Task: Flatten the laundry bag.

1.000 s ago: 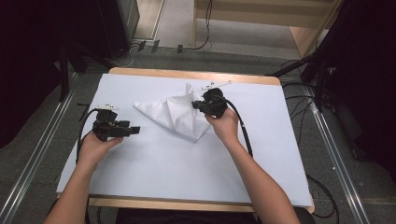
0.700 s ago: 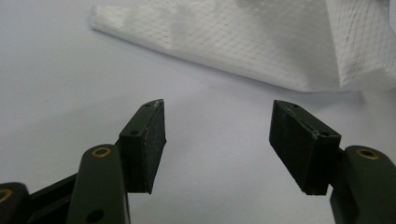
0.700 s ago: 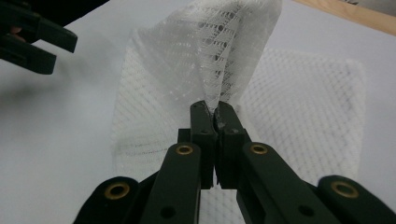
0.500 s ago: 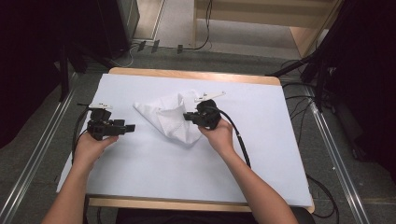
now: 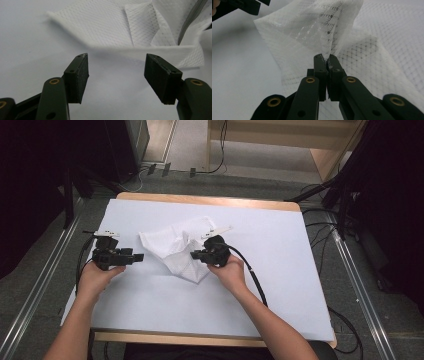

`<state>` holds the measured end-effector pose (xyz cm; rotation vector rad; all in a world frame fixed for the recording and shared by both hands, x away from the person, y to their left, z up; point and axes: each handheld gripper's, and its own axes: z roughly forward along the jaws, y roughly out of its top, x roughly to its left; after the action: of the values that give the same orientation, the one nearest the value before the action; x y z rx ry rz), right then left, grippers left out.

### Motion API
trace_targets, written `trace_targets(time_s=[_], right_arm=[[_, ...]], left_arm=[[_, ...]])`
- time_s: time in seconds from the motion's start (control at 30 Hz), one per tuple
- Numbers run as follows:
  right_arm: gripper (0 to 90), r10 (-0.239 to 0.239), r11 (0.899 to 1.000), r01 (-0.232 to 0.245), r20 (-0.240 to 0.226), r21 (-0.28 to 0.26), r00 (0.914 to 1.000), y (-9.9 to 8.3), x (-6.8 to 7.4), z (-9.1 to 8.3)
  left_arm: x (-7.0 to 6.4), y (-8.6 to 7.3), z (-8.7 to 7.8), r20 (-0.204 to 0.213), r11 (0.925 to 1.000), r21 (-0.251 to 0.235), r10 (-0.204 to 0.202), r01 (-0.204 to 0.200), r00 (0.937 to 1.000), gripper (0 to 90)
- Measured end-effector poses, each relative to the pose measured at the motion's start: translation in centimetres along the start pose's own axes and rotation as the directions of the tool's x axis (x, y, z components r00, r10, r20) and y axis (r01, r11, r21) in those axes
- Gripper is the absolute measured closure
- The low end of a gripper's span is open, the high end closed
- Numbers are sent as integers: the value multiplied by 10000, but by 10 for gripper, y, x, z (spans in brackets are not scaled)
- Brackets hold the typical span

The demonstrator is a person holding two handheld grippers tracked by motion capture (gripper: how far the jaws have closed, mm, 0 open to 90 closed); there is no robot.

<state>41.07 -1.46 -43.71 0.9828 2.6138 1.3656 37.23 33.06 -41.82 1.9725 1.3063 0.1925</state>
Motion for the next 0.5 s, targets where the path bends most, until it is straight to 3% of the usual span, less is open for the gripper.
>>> trace_targets(time_s=[0.5], right_arm=[[846, -173, 9989, 201, -644, 428, 9978, -7, 18, 15]], left_arm=[[1, -3, -5, -72, 9999, -79, -75, 74, 9999, 373]])
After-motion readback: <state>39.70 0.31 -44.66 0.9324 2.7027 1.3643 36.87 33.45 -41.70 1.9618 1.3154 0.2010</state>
